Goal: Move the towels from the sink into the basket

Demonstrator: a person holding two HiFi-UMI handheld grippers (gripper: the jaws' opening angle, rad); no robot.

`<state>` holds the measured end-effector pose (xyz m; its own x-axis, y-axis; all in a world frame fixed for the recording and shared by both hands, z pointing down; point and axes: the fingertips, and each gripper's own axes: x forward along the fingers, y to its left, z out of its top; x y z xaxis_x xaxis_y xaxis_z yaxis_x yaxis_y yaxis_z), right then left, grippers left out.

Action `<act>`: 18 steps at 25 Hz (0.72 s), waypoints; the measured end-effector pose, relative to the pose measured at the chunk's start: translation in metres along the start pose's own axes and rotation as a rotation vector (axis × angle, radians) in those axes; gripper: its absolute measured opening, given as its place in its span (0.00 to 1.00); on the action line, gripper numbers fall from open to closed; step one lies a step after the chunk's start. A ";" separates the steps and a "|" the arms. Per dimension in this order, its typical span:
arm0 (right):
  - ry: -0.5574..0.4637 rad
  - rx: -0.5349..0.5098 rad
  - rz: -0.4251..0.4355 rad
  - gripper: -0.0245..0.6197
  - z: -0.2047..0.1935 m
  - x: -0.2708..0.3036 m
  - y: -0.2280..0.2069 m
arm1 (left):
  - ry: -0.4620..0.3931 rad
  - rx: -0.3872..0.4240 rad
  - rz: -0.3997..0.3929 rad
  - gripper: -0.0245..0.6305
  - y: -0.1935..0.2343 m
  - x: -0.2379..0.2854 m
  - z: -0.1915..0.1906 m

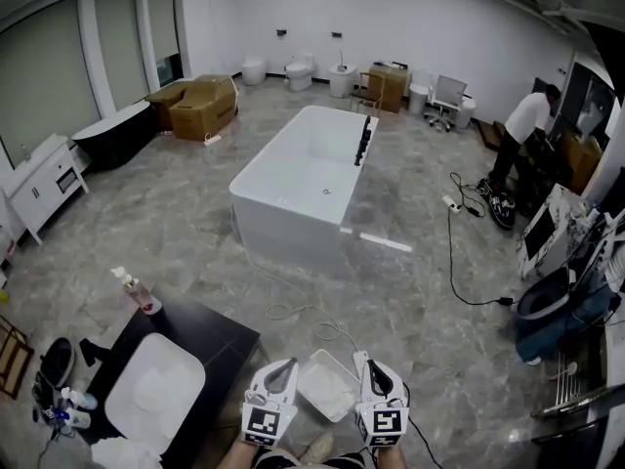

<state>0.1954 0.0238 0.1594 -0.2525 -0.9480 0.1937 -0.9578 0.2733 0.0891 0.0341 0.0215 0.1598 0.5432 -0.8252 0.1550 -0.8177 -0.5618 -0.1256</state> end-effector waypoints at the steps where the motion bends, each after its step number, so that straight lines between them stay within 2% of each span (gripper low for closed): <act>1: -0.001 0.001 0.004 0.04 0.000 0.000 0.001 | 0.002 0.002 0.001 0.05 0.000 -0.001 -0.001; 10: -0.025 -0.021 0.057 0.04 0.016 0.012 0.023 | -0.016 -0.002 0.042 0.05 0.017 -0.008 0.005; 18: -0.094 -0.039 0.185 0.04 0.055 0.041 0.082 | -0.030 0.003 0.146 0.05 0.070 -0.036 0.017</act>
<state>0.0987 -0.0019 0.1205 -0.4372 -0.8915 0.1183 -0.8882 0.4487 0.0991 -0.0392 0.0109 0.1289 0.4238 -0.8996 0.1054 -0.8880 -0.4356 -0.1473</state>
